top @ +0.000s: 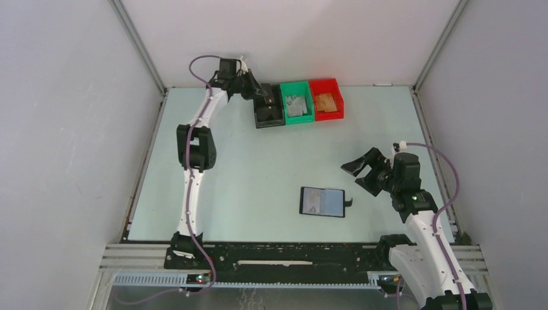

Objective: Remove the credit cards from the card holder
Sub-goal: Place the credit card in the storage box.

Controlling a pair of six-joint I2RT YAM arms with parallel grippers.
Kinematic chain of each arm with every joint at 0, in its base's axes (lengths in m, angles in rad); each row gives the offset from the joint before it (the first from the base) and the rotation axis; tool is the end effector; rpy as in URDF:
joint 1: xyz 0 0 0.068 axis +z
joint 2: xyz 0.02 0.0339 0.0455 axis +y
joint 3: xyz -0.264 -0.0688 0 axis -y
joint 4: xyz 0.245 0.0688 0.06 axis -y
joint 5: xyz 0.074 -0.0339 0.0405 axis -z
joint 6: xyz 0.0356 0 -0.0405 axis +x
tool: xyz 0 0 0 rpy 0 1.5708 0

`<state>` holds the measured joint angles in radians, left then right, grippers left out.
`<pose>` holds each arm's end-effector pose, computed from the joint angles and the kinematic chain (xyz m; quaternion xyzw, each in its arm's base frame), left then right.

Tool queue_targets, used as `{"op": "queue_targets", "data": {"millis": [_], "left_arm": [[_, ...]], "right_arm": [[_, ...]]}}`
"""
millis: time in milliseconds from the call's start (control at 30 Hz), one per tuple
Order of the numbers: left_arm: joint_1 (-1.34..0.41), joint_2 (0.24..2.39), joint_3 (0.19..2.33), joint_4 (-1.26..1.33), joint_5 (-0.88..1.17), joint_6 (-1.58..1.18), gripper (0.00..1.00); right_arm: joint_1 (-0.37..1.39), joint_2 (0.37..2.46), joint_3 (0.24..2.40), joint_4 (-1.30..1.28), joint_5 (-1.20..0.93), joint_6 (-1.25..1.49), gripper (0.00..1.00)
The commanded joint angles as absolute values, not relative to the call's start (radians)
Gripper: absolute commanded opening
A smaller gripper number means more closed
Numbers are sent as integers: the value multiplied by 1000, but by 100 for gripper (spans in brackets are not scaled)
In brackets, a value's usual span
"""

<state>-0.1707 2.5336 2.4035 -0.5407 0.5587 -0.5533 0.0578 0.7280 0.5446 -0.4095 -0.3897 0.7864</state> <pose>0.5575 -0.1153 0.2272 -0.0468 0.8726 -0.3803 0.3031 0.1624 0.0229 0.2437 0.2236 0.8417 0.3447 0.3503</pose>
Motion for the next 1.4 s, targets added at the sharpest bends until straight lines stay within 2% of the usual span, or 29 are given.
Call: {"op": "queue_targets", "data": {"millis": [0, 367, 467, 533, 600, 833, 1100, 1367], "left_arm": [[-178, 2603, 2520, -447, 536, -586, 0], [-188, 2626, 2505, -464, 525, -578, 2], [-192, 2622, 2505, -477, 519, -579, 18], [-194, 2617, 2504, -490, 512, -576, 26], [-196, 2609, 2501, -501, 510, -570, 29], [-208, 2495, 2407, -548, 471, -518, 29], [-239, 2214, 2205, -585, 417, -428, 29], [-307, 1922, 1891, -584, 375, -414, 29]], "right_arm": [[62, 720, 580, -424, -382, 781, 97], [68, 725, 580, -428, -370, 788, 97], [73, 724, 580, -429, -366, 789, 97], [76, 721, 580, -432, -364, 791, 97], [78, 717, 579, -435, -361, 793, 97], [98, 701, 579, -445, -347, 799, 97], [165, 699, 578, -448, -285, 801, 97], [268, 741, 575, -445, -210, 811, 96]]}}
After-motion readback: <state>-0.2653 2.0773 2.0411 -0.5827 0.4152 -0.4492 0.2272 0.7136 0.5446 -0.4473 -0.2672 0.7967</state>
